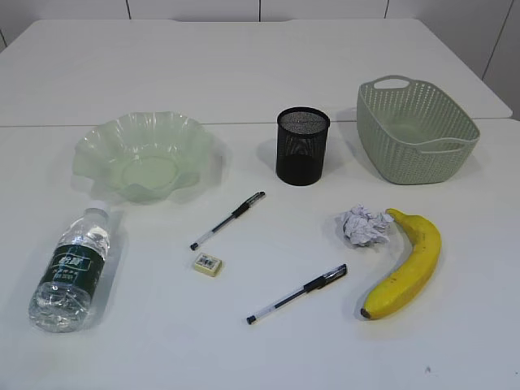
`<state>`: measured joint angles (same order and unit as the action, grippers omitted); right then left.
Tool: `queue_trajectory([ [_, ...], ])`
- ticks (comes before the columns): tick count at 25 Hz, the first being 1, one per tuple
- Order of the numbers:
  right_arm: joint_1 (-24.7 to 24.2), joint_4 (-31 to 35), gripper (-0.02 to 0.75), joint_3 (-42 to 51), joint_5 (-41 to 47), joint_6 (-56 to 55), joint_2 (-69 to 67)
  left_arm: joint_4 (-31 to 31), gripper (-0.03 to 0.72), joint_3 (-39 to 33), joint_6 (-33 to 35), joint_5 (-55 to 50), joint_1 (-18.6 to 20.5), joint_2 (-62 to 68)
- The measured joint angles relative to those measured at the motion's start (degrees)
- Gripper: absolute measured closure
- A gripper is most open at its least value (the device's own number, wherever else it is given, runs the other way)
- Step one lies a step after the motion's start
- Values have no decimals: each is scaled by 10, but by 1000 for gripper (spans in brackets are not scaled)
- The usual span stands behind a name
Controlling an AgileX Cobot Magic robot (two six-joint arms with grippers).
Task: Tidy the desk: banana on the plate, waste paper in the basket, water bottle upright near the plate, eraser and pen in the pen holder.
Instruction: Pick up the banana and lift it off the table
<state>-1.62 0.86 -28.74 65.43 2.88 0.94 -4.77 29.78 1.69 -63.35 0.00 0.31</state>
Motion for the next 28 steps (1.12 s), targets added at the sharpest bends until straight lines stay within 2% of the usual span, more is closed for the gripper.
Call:
queue_trajectory([
  [15,0,0,295,0,0,0,0,15,222,0,0,0,0,0],
  [28,0,0,295,0,0,0,0,56,222,0,-2,0,0,0],
])
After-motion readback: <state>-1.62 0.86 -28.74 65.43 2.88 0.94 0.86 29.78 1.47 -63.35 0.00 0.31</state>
